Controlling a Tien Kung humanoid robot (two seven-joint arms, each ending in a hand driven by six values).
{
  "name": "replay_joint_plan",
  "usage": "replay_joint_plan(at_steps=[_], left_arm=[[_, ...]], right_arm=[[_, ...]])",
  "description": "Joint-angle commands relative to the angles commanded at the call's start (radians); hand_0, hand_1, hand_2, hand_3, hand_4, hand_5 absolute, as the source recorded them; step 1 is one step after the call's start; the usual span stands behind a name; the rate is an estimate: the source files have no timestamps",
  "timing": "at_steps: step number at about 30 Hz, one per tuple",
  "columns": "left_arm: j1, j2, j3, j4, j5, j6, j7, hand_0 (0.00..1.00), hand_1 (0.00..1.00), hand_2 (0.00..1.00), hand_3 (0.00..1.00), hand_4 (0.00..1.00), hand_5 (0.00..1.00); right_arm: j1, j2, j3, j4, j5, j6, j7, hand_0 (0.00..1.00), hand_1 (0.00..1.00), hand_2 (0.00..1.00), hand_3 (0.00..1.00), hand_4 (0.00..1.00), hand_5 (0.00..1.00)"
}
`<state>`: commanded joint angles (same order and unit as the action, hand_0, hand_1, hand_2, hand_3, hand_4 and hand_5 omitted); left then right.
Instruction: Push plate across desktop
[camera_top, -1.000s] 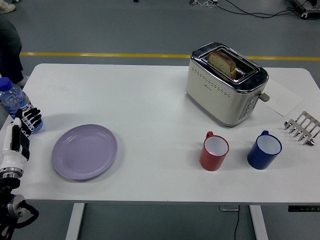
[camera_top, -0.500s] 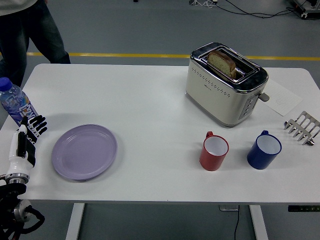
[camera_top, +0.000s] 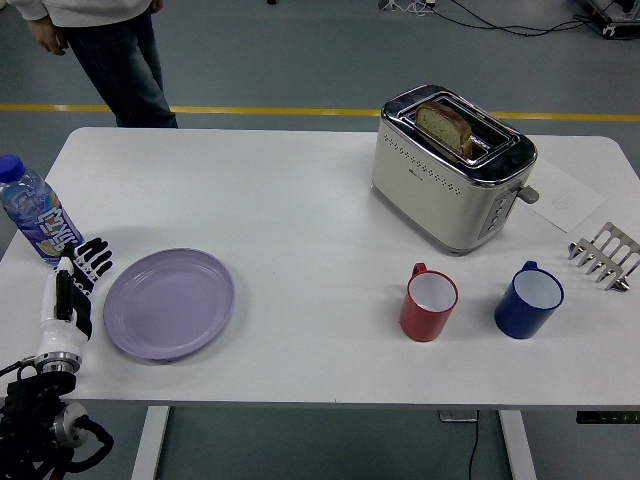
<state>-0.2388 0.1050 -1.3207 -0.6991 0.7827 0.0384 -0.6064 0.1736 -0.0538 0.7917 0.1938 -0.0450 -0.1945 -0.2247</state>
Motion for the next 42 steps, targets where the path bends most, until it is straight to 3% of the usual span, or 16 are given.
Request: replay_joint_plan(at_steps=[13,42], left_arm=[[0.003,-0.001,0.015,0.012,-0.009,0.003,-0.005,0.739,0.744,0.71,0.616,0.489,0.998],[-0.026,-0.026,0.144,0.03,-0.068,0.016,-0.025,0.735,0.739,0.707,0.608,0.48,0.998]], right_arm=[[0.0,0.002,0.006,0.001,-0.007,-0.002,-0.003,0.631,0.595,0.657,0.572,0.34,0.211],[-0.008,0.004,0.013,0.003,-0.024,-0.003,-0.009,0.631,0.595,0.655,0.571,0.338,0.21]])
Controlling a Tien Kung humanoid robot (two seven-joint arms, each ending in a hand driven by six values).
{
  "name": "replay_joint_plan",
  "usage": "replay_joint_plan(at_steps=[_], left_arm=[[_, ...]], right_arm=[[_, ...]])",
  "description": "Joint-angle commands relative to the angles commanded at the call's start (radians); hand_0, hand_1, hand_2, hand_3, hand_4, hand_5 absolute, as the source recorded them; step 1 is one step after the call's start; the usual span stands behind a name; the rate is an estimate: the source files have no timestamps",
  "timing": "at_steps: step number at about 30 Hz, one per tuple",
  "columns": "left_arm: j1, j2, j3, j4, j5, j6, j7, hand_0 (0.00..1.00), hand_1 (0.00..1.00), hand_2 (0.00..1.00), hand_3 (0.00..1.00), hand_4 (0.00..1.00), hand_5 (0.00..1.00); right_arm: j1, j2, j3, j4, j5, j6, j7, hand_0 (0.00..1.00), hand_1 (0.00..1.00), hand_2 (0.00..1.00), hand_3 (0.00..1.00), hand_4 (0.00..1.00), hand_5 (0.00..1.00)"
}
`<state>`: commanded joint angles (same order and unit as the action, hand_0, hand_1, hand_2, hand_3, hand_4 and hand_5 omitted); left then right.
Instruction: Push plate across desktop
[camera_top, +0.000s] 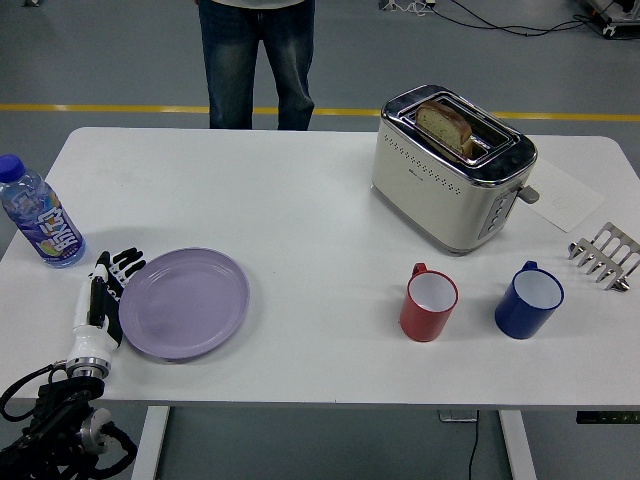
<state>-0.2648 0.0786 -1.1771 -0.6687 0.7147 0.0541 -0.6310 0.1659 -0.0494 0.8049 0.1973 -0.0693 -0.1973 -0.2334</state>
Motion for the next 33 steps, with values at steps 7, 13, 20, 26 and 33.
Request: replay_joint_plan(at_steps=[7,13,20,26,33], left_arm=[[-0.017,-0.005,0.028,0.002,-0.017,0.004,-0.005,0.734,0.739,0.706,0.608,0.476,0.998],[-0.035,-0.01,0.059,0.002,-0.038,0.007,-0.009,0.734,0.738,0.705,0.607,0.475,0.998],[-0.056,-0.01,0.143,0.011,-0.104,0.014,-0.014,0.734,0.738,0.705,0.605,0.471,0.998],[-0.07,-0.011,0.183,0.014,-0.139,0.016,-0.014,0.735,0.737,0.705,0.604,0.47,0.998],[-0.102,-0.002,0.264,0.018,-0.181,0.018,-0.014,0.735,0.737,0.705,0.604,0.472,0.998]], right_arm=[[0.005,-0.001,-0.004,0.0,0.004,0.002,0.001,0.631,0.594,0.655,0.571,0.338,0.21],[0.007,-0.002,-0.004,-0.001,0.002,0.004,0.002,0.629,0.593,0.654,0.57,0.339,0.209],[0.009,-0.001,-0.009,-0.001,0.01,0.005,0.004,0.629,0.593,0.652,0.571,0.339,0.204],[0.009,-0.002,-0.009,-0.001,0.008,0.005,0.003,0.629,0.593,0.65,0.57,0.34,0.209],[0.009,-0.001,-0.006,-0.001,0.001,0.006,0.002,0.629,0.592,0.65,0.57,0.34,0.204]])
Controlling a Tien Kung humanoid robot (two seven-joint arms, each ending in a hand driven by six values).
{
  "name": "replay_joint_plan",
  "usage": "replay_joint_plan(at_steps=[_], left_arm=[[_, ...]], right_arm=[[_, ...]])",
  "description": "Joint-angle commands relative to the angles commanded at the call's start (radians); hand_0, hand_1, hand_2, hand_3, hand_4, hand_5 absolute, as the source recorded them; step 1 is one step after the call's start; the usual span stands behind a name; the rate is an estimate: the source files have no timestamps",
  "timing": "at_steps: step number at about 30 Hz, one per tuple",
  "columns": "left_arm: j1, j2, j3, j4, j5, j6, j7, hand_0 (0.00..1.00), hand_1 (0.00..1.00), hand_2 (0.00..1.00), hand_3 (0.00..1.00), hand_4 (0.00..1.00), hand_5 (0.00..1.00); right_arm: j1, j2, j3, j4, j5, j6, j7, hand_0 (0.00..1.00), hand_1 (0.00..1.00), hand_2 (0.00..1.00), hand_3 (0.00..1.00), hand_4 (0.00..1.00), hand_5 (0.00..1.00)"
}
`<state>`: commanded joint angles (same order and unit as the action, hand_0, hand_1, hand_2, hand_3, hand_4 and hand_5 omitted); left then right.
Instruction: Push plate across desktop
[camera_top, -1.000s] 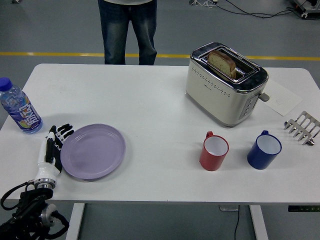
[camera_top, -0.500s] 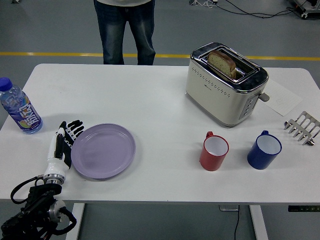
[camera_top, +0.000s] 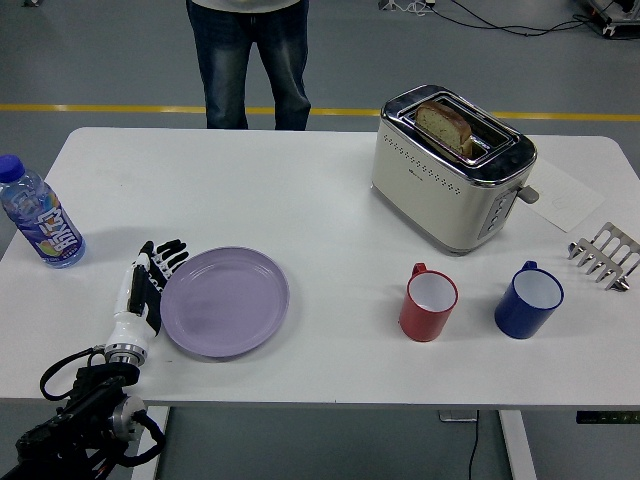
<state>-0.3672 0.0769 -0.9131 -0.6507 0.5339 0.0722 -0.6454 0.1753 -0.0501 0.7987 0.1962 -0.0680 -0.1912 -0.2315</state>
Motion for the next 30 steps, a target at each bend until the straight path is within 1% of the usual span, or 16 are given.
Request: replay_joint_plan(at_steps=[2,8,12,14,20,30], left_arm=[[-0.009,0.003,0.018,-0.003,-0.008,-0.001,0.0,0.735,0.737,0.705,0.604,0.472,0.998],[-0.015,-0.001,0.069,-0.005,-0.035,0.0,0.0,0.735,0.737,0.704,0.604,0.471,0.998],[-0.021,-0.002,0.088,-0.003,-0.043,0.0,0.0,0.736,0.737,0.704,0.604,0.467,0.998],[-0.029,-0.005,0.103,0.001,-0.05,0.001,0.0,0.736,0.737,0.704,0.604,0.467,0.998],[-0.041,-0.012,0.115,0.006,-0.058,0.001,0.0,0.736,0.737,0.704,0.604,0.462,0.998],[-0.061,-0.027,0.176,0.017,-0.086,-0.001,0.0,0.736,0.737,0.705,0.604,0.459,0.998]], right_arm=[[-0.001,0.0,-0.001,0.0,0.001,0.0,0.0,0.629,0.592,0.65,0.57,0.34,0.204],[0.001,0.0,-0.003,-0.001,0.008,0.001,0.002,0.628,0.592,0.651,0.57,0.341,0.204],[0.001,-0.001,-0.004,-0.001,0.009,0.001,0.003,0.629,0.592,0.651,0.57,0.341,0.202],[0.001,0.0,-0.003,-0.001,0.006,0.001,0.002,0.629,0.592,0.651,0.57,0.341,0.202],[0.001,0.0,0.001,0.0,0.001,0.0,0.001,0.629,0.593,0.651,0.57,0.342,0.201],[-0.003,0.0,0.008,0.0,-0.007,-0.002,-0.001,0.629,0.593,0.65,0.57,0.342,0.201]])
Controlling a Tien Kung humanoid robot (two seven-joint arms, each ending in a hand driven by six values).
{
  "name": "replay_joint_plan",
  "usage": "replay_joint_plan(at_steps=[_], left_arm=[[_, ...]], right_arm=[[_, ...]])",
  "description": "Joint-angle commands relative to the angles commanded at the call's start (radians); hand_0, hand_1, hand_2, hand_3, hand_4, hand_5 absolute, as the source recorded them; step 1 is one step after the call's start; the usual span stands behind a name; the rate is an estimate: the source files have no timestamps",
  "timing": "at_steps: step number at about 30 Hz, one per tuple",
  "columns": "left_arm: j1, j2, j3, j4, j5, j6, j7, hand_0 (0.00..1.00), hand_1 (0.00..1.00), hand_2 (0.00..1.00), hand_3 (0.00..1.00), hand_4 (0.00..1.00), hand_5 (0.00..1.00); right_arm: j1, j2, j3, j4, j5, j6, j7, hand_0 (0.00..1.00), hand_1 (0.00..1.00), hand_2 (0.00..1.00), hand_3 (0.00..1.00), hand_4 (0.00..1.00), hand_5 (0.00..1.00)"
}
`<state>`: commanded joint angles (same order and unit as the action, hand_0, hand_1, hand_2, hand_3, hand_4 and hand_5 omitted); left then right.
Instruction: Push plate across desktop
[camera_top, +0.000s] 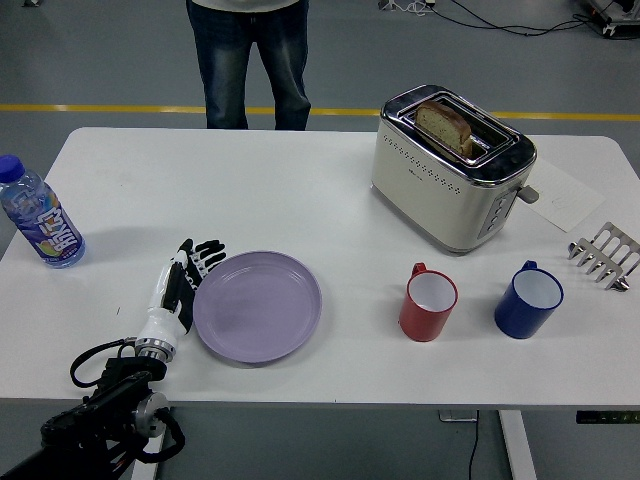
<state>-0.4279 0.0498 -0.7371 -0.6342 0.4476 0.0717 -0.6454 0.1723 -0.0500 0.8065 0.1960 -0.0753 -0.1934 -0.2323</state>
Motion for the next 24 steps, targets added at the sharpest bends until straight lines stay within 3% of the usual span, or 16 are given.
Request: replay_joint_plan(at_steps=[24], left_arm=[[-0.042,-0.033,0.061,0.022,-0.032,-0.003,0.0,0.735,0.738,0.706,0.607,0.453,0.998]], right_arm=[[-0.003,0.003,0.009,0.001,-0.015,-0.002,-0.004,0.629,0.593,0.652,0.571,0.341,0.208]])
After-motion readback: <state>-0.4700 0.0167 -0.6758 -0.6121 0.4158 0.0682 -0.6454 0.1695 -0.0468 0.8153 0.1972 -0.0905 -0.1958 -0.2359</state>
